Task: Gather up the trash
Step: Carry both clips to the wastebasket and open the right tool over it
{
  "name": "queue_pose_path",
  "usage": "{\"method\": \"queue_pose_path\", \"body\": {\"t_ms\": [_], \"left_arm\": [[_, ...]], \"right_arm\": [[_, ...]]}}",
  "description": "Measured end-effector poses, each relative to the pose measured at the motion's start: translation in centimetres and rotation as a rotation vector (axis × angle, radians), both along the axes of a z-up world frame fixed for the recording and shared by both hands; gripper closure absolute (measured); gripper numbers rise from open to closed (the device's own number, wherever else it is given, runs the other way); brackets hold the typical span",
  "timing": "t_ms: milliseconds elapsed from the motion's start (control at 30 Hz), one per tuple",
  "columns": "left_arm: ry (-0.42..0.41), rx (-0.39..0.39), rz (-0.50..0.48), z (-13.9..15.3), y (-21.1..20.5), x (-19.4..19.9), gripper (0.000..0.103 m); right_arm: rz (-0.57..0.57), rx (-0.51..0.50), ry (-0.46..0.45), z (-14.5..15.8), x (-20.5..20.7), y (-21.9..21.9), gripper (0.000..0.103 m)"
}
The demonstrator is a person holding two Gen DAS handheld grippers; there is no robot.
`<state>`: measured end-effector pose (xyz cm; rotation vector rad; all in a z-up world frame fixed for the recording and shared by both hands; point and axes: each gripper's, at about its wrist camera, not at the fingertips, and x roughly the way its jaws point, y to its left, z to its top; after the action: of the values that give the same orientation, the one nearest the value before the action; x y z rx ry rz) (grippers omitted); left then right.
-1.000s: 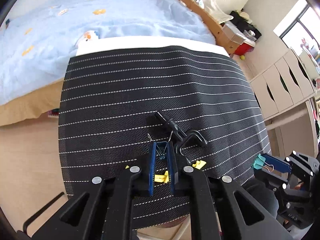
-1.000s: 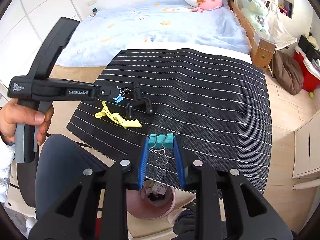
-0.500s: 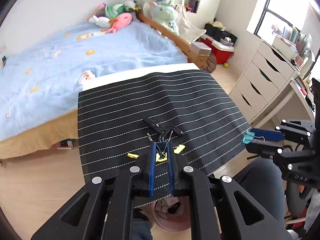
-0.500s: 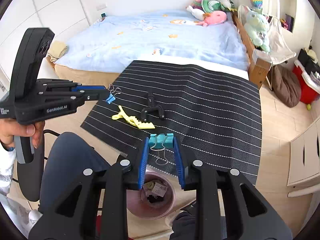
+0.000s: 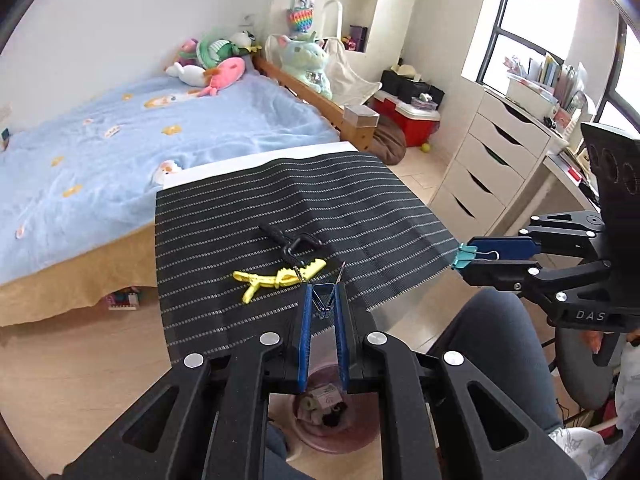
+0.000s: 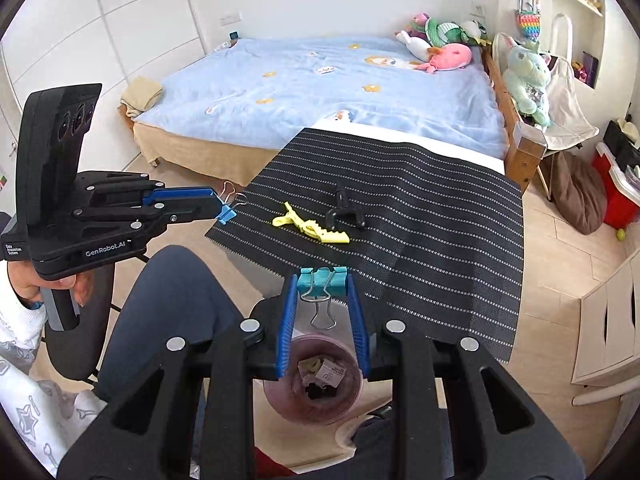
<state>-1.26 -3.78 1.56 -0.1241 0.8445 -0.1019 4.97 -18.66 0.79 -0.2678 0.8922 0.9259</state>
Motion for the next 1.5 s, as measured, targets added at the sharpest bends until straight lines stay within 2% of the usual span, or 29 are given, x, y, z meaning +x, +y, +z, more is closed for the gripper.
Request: {"method": "queue_pose_path", "body": {"t_ms": [333, 567, 600, 633, 700, 733, 800, 1000, 1500], "left_arm": [[0.007, -0.009, -0.023, -1.2, -1.5, -3.5, 0.092], [0.009, -0.011, -0.018, -1.3, -1.5, -4.2, 0.092], [0.008, -0.010, -0.019, -1.3, -1.5, -4.3, 0.092], [0.006, -0.009, -0.020, -1.2, -1.4, -4.3, 0.092], [0.005, -0.007, -0.020, -1.1, -1.4, -4.3, 0.092], [0.005, -0.007, -0.020, -1.1, -1.3, -4.3, 0.092], [0.009, -0.007, -0.023, -1.2, -1.4, -4.3, 0.092], [0.020, -0.004, -0.052, -1.4, -2.0, -4.4, 0.092], [0.025, 0.020, -0.111, -1.3, -3.6, -4.2, 0.092]], "right_arm": [[0.044, -0.018, 0.073, -2.7, -2.8, -0.3, 0.078], [0.073, -0.023, 0.110, -4.0, -3.8, 0.1, 0.077], [0.069, -0.029, 0.109, -4.2, -3.8, 0.1, 0.070], [0.063, -0.035, 0.101, -4.2, -3.7, 0.2, 0.051], [0.050, -0.029, 0.093, -4.2, -3.6, 0.0, 0.026], [0.048, -0.023, 0.098, -4.2, -3.5, 0.0, 0.019], [0.028, -0.023, 0.096, -4.1, -3.2, -0.3, 0.012], [-0.020, -0.010, 0.090, -3.5, -2.4, -1.3, 0.008], [-0.088, 0.006, 0.063, -2.7, -1.6, -3.3, 0.007]]}}
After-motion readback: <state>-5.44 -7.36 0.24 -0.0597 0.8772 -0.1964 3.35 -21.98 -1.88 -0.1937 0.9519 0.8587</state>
